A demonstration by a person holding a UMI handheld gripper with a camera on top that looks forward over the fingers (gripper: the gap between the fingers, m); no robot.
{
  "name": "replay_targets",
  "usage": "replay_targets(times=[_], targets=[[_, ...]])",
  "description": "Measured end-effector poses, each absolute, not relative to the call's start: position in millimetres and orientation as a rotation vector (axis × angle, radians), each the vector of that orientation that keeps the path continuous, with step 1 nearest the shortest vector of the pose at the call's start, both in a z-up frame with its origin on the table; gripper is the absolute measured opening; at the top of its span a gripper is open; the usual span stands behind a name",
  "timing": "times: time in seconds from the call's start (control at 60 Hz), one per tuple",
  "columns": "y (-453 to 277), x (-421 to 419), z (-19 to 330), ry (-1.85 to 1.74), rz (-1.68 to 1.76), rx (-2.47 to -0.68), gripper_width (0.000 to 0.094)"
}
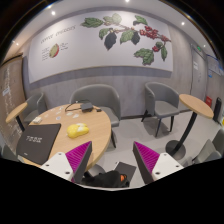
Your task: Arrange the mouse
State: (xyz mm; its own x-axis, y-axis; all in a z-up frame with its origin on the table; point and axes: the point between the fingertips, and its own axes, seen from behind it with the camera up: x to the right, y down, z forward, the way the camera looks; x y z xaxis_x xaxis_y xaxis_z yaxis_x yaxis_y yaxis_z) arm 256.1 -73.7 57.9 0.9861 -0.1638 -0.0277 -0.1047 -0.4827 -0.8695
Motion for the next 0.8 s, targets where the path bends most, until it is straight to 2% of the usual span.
replay_targets(times=[0.233, 0.517, 0.8], targets=[[-35.1, 228.7, 34.5, 0.138, -0.047, -2.141, 0.0850], [24.0, 118.8, -11.9, -0.086, 0.114, -2.232, 0.0837], [96.1, 97.9, -15.7, -0.051, 0.086, -2.280, 0.0832]])
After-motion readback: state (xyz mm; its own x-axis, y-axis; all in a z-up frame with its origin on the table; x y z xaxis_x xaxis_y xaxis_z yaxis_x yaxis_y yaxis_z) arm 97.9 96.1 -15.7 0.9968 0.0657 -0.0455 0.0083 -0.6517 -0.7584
